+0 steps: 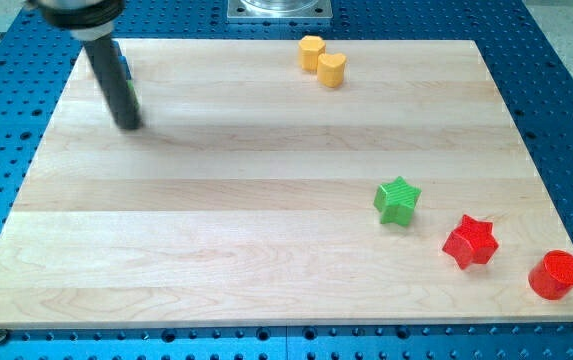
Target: Push the green star into the red star
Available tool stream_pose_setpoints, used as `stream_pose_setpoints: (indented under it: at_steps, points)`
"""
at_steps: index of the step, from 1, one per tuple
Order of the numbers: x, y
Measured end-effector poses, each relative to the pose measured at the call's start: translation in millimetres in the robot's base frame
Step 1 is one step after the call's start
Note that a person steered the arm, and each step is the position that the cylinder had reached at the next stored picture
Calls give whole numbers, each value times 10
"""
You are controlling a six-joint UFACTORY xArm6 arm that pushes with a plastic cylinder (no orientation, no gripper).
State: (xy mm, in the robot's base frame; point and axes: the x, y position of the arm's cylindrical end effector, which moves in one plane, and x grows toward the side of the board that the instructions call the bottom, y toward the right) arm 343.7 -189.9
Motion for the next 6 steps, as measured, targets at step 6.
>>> stream_pose_setpoints:
  at_steps: [6]
  points:
    - [1526,4933]
